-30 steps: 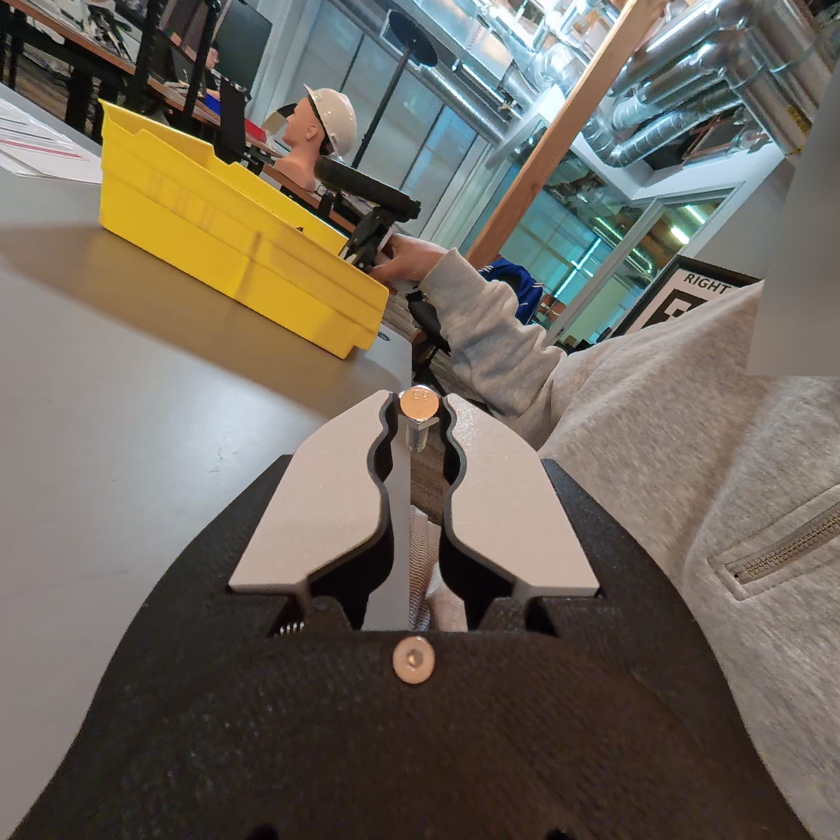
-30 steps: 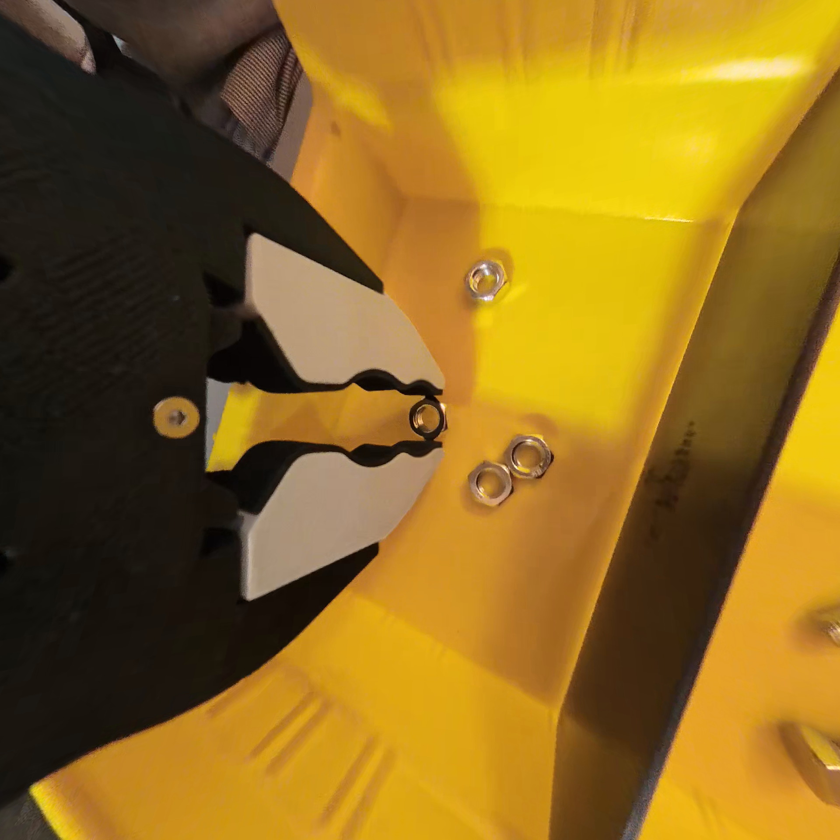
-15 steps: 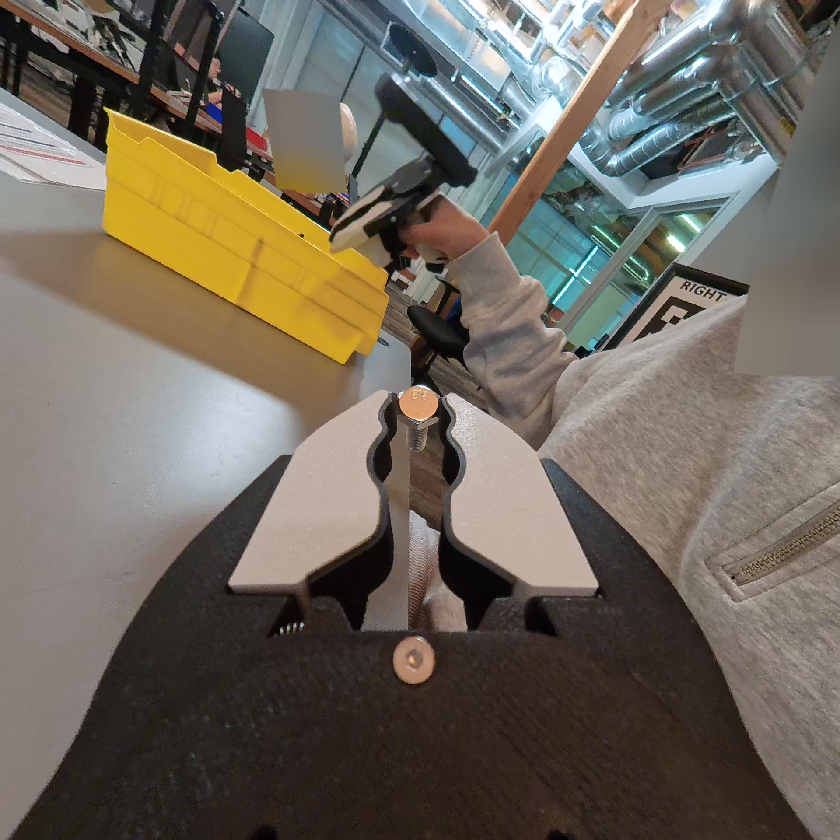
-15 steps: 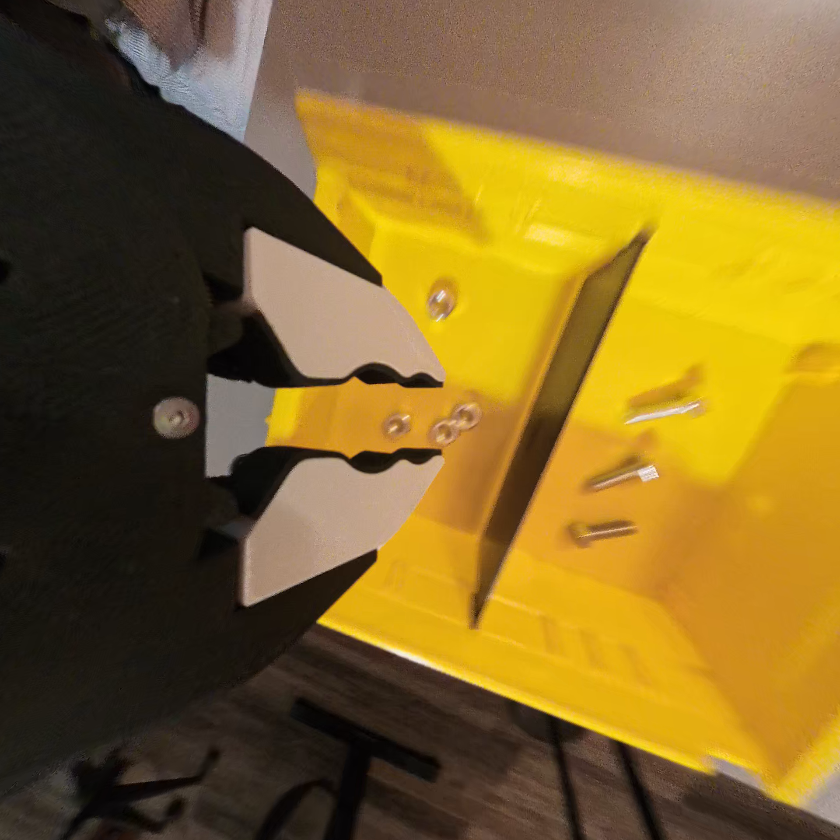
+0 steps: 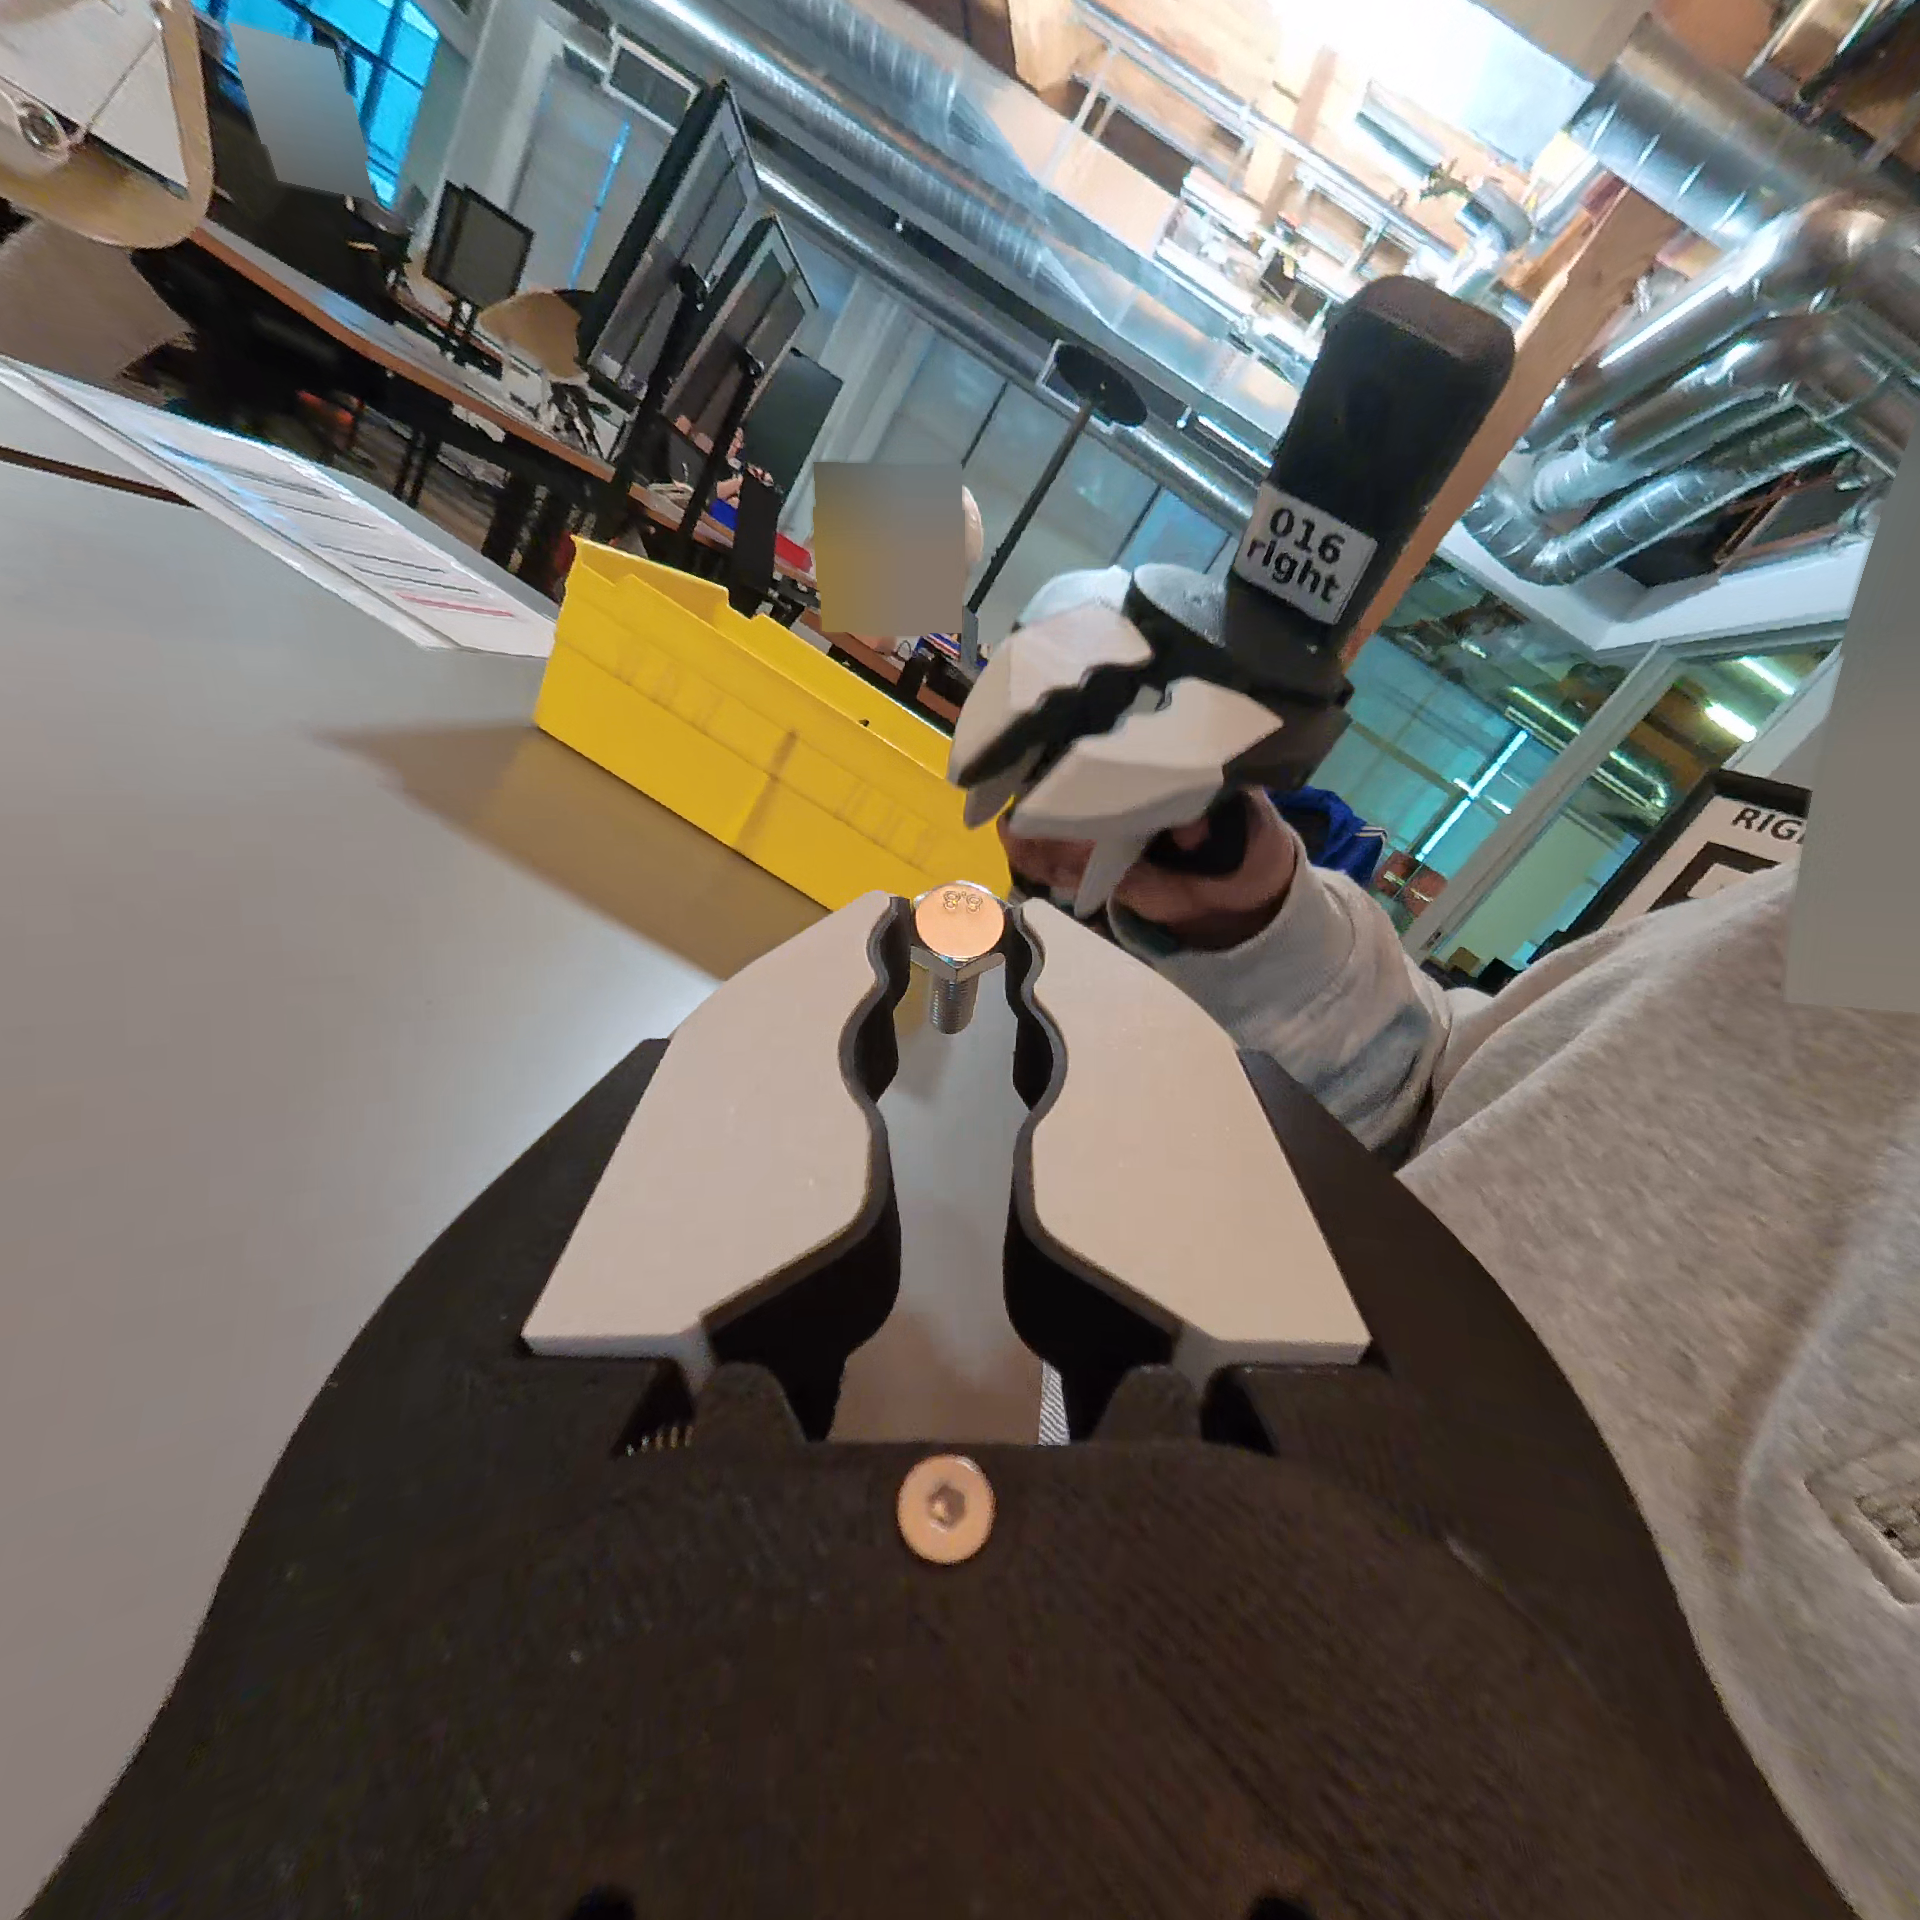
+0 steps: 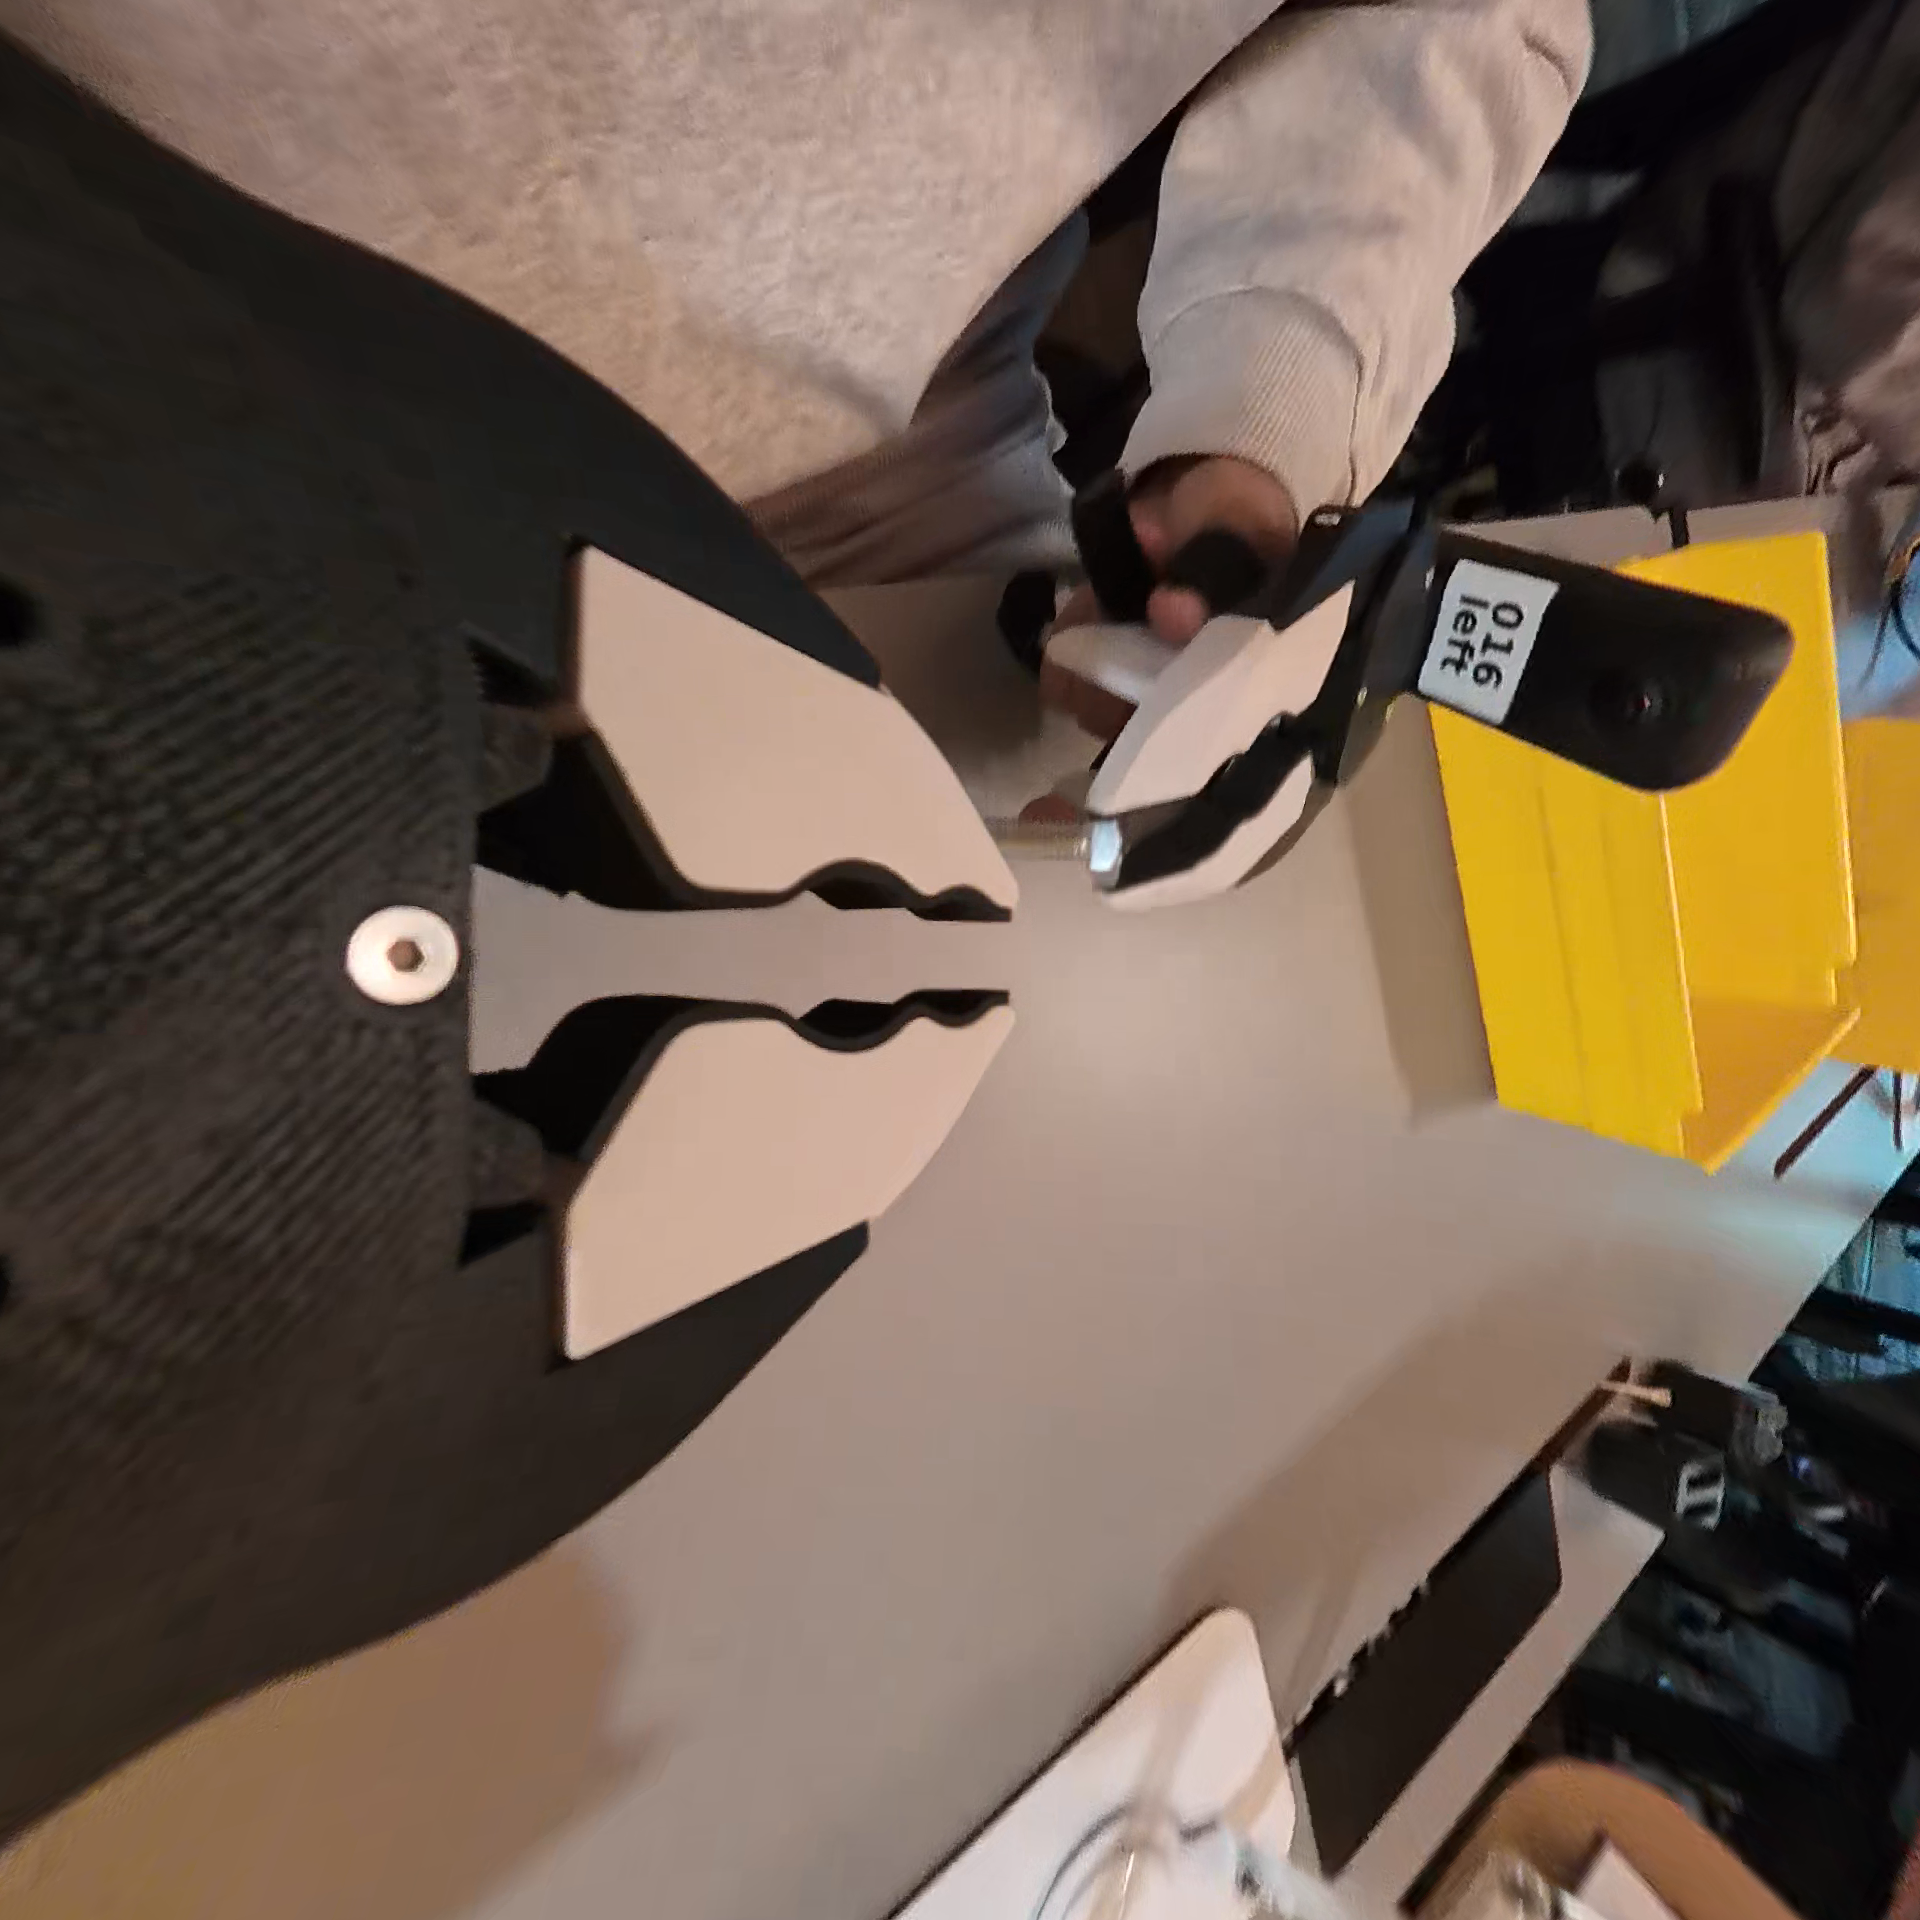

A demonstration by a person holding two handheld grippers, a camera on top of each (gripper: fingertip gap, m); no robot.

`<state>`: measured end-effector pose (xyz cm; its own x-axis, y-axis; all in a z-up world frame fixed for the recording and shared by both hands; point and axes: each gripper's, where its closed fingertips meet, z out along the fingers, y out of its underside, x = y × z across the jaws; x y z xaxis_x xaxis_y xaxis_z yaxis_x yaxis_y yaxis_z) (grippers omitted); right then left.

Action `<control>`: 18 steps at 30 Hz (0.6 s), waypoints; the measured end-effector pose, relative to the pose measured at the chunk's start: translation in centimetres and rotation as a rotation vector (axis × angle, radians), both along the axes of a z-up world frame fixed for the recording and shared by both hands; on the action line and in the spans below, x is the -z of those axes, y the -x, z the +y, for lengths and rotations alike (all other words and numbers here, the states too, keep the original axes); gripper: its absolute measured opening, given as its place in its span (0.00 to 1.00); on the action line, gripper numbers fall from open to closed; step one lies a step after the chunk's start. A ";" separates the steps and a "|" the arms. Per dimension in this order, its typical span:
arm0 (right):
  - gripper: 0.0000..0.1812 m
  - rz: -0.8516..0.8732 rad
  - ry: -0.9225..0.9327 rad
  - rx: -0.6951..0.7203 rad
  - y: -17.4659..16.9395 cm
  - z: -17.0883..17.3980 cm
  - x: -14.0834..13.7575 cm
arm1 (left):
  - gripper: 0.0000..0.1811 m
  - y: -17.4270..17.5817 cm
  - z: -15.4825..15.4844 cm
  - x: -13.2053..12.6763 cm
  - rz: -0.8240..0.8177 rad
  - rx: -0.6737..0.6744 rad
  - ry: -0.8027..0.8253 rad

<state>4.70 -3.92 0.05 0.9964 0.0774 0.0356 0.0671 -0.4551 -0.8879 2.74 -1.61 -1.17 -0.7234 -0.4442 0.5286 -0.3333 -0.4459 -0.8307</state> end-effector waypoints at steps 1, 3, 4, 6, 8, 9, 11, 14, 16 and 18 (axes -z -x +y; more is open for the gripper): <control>0.07 0.007 -0.005 -0.011 0.5 0.6 0.4 | 0.10 0.0 0.0 -0.1 -0.005 -0.003 0.000; 0.08 0.012 0.017 -0.024 1.2 1.2 1.3 | 0.10 0.1 -0.1 -0.2 -0.014 -0.004 0.001; 0.08 0.018 0.032 -0.033 1.5 1.4 1.7 | 0.10 0.2 -0.1 -0.4 -0.020 -0.005 0.006; 0.07 0.044 0.042 -0.046 2.0 1.7 2.3 | 0.10 0.2 -0.1 -0.4 -0.025 -0.011 0.005; 0.07 0.062 0.032 -0.047 2.2 1.9 2.5 | 0.10 0.1 0.0 -0.4 -0.025 -0.020 0.004; 0.07 0.071 0.029 -0.052 2.2 1.9 2.6 | 0.10 0.1 0.0 -0.3 -0.021 -0.021 0.007; 0.10 0.109 0.028 -0.075 2.7 2.0 2.6 | 0.10 -0.1 0.0 -0.2 -0.020 -0.028 0.002; 0.10 0.128 0.022 -0.081 3.0 2.1 2.7 | 0.10 0.0 -0.3 -0.1 -0.028 -0.020 -0.016; 0.05 0.089 0.028 -0.069 2.8 2.1 3.0 | 0.10 0.1 -0.5 -0.1 -0.029 -0.013 -0.015; 0.05 0.061 0.033 -0.073 2.8 2.1 3.1 | 0.10 0.1 -0.5 0.1 -0.026 -0.007 -0.016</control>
